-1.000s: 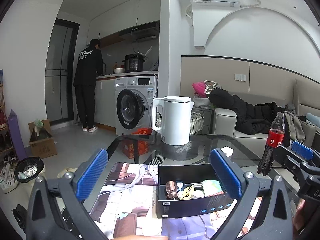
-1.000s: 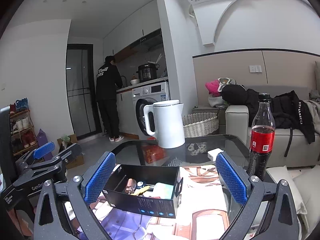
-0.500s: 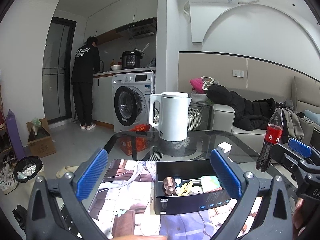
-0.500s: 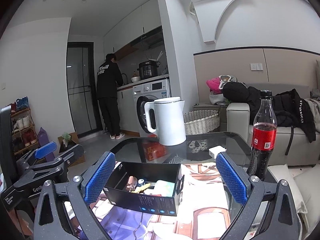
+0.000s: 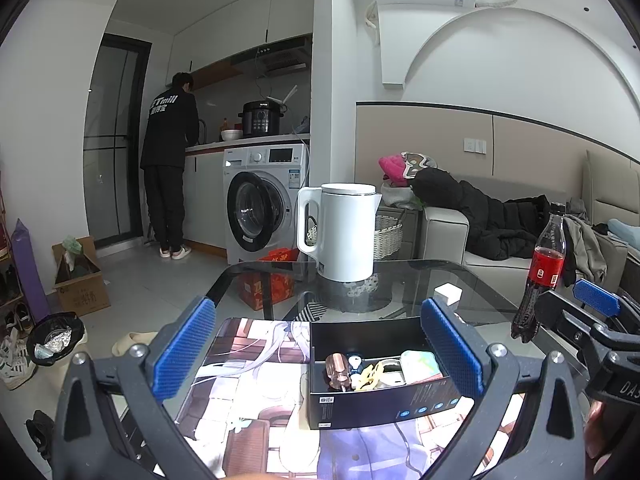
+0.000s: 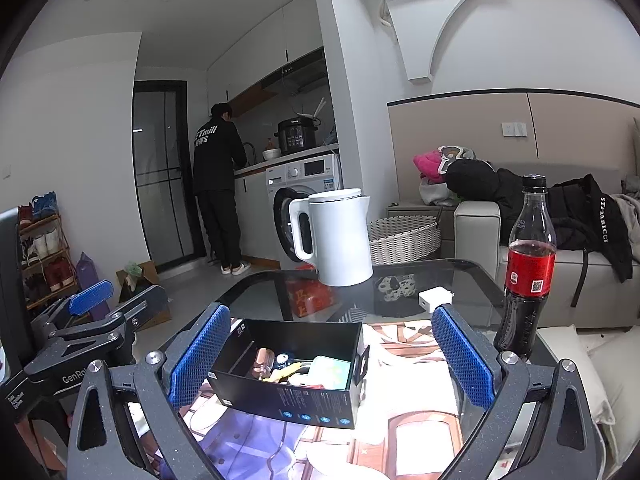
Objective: Organize rigid objects
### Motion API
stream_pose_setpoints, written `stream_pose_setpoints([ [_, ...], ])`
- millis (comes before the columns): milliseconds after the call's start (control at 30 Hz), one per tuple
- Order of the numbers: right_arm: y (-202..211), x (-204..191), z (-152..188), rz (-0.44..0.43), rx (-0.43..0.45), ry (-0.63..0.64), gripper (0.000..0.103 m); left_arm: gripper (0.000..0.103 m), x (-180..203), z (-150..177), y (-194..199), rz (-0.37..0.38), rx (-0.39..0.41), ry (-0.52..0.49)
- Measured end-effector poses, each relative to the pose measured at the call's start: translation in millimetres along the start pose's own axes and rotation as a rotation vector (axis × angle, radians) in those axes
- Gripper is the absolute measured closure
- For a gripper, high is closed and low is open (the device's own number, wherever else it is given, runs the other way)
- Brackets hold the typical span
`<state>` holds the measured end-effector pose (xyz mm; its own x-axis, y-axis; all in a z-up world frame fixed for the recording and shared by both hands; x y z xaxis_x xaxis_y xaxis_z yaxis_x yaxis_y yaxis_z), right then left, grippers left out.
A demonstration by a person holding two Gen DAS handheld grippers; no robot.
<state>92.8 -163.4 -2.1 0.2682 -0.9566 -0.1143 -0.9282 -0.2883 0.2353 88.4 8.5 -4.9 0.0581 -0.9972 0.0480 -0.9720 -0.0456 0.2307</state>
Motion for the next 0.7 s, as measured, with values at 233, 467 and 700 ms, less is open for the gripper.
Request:
stream_pose_setpoints([
  [233, -1.9, 1.2, 1.8, 0.004, -0.008, -0.002, 0.001, 0.0, -0.2, 1.4, -0.7, 0.0, -0.008, 0.001],
  [467, -3.1, 2.7, 3.5, 0.006, -0.016, -0.009, 0.001, 0.0, 1.6, 2.6, -1.9, 0.006, -0.016, -0.004],
  [700, -3.2, 2.6, 3.6, 0.006, -0.016, -0.01, 0.001, 0.0, 2.2, 2.7, -2.0, 0.009, -0.021, -0.002],
])
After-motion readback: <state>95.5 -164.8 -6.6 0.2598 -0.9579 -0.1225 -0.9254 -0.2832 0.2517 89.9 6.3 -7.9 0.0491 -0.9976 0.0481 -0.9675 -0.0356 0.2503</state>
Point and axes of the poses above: each gripper's, at about its wrist camera, not at the fingertips, and y roughly against the way its jaws point, x to its right, z to its underside, the point moved 9 cm from there along -y, roughly the way its jaws point, and after that the axes turned 1 degree about z, right-handed, at the moved point
